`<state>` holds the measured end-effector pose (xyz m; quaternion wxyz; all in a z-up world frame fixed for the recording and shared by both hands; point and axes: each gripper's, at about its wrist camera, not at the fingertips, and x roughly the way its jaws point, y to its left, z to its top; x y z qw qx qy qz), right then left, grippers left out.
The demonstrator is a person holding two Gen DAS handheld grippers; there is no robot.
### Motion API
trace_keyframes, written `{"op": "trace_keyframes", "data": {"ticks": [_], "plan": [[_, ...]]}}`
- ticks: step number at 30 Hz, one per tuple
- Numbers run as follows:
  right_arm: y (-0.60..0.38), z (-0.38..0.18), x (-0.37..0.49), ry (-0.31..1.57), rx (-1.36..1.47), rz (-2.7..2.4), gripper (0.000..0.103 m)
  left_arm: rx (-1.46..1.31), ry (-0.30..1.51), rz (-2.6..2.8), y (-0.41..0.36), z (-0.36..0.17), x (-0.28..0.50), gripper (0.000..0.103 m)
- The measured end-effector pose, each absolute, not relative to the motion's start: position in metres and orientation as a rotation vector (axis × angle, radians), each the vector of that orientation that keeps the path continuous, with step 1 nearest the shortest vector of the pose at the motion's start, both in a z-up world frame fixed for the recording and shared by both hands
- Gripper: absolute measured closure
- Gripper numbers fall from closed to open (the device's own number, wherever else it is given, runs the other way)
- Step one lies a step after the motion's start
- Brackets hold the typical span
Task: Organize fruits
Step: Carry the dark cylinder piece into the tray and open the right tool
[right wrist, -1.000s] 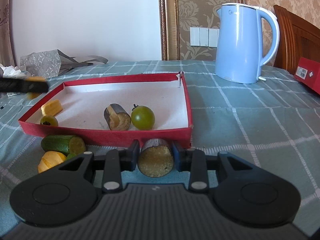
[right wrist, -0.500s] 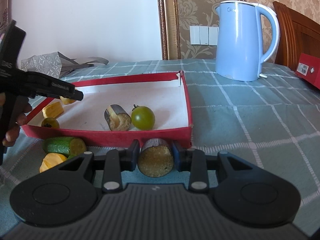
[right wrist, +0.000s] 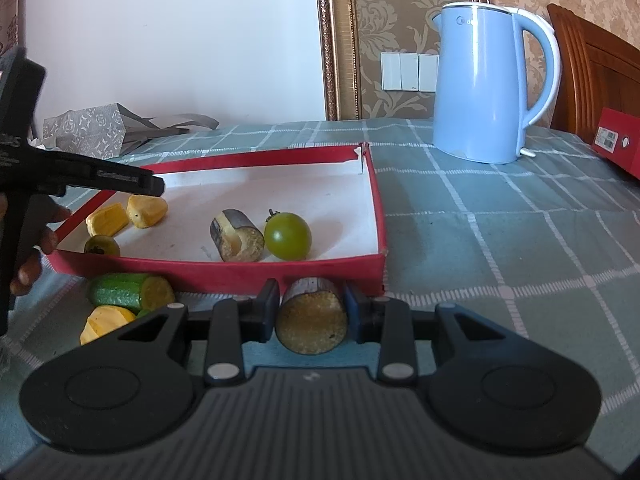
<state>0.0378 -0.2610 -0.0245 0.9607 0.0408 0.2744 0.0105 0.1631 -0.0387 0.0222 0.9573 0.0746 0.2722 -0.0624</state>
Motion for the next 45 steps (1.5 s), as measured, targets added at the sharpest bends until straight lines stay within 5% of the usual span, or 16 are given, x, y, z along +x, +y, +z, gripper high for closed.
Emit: {"op": "trace_keyframes", "data": {"ticks": [10,25,26,28,33,36,38,40,45], "plan": [[-0.261,-0.024,0.037,0.551,0.084,0.014,0.071,0.055,0.454,-0.099,0.006,0.028,0.09,0.027],[-0.239,0.0,0.049,0.483,-0.046,-0.005,0.071,0.074,0.56,-0.295,0.008,-0.005,0.039,0.027],[-0.238,0.003,0.055,0.481,-0.057,-0.007,0.073,0.072,0.558,-0.291,0.009,-0.005,0.039,0.027],[-0.237,0.006,0.066,0.476,-0.078,-0.01,0.098,0.056,0.571,-0.303,0.011,-0.006,0.04,0.027],[-0.246,0.013,0.077,0.487,-0.062,-0.017,0.097,0.043,0.579,-0.312,0.014,-0.006,0.042,0.027],[-0.259,0.012,0.068,0.514,0.017,0.001,0.089,0.056,0.57,-0.319,0.011,-0.006,0.04,0.027],[-0.265,0.009,0.059,0.537,0.046,0.031,0.05,0.061,0.569,-0.326,0.01,-0.006,0.039,0.027],[-0.265,0.008,0.045,0.545,0.047,0.058,0.033,0.059,0.57,-0.324,0.01,-0.006,0.039,0.027],[-0.272,0.013,0.007,0.546,0.07,0.08,0.018,0.044,0.579,-0.325,0.012,-0.006,0.041,0.027]]}}
